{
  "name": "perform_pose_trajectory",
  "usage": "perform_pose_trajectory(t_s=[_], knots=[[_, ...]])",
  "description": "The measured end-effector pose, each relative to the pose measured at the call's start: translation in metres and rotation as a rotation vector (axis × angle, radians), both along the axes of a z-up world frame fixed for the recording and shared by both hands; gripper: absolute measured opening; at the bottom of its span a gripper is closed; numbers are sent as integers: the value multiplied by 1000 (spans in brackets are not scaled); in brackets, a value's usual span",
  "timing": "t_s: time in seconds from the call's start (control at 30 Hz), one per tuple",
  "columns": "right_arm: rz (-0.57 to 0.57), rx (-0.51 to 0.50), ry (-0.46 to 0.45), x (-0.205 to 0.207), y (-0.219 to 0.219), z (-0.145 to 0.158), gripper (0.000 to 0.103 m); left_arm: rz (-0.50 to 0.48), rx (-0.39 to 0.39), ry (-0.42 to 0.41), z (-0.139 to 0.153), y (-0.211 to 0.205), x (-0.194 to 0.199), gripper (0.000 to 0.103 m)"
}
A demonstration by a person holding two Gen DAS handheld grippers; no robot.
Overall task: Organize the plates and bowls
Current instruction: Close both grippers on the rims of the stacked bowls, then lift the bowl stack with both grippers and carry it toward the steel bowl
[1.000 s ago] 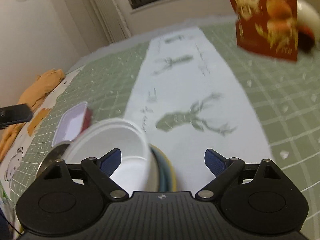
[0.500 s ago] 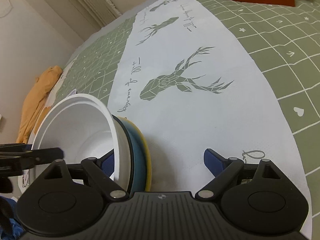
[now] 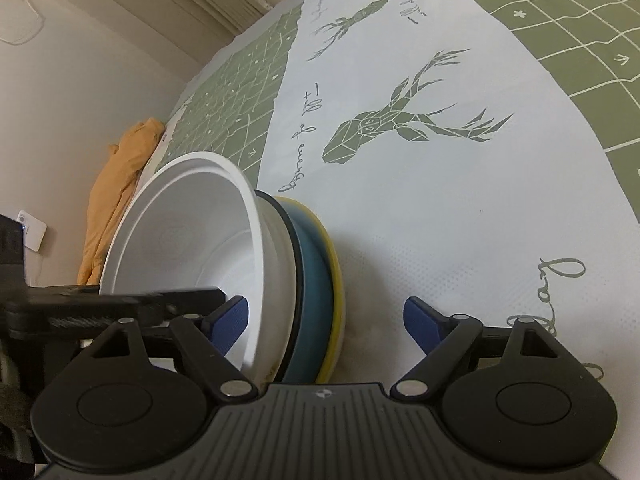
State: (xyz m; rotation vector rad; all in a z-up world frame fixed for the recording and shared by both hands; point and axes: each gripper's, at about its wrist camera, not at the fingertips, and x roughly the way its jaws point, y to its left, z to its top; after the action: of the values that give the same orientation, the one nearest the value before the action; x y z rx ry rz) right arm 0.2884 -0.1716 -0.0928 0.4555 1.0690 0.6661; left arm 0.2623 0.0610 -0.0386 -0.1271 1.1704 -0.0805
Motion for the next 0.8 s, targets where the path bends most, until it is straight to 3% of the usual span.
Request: perform_pose_trajectory(t_s=[0.07,0.17,0.3,0.4,0.5,0.63,0.8], knots=[[2,4,-3,-3,-3,-1,85,-3,-20,-7,2,0,1,53],[8,-5,-26,-7,-4,0,81,-9,-56,-19,2,-5,-1,68],[49,21,5,-9,0,-4,63,-19,-37,-32,8,-15,-6,68],[85,4,-5,-16,9,-3,63,-10,-59,-29,13,-18,-10,69],[97,-18,-20,-22,13,-2,64,-11,-19,15,8,-23,-11,68],[129,20,45,-25,17,-12,64,55,-60,84,-11,-15,-9,67],[44,-34,-42,-39,12,-3,64,63,-117,1,-9,-9,-18,66]])
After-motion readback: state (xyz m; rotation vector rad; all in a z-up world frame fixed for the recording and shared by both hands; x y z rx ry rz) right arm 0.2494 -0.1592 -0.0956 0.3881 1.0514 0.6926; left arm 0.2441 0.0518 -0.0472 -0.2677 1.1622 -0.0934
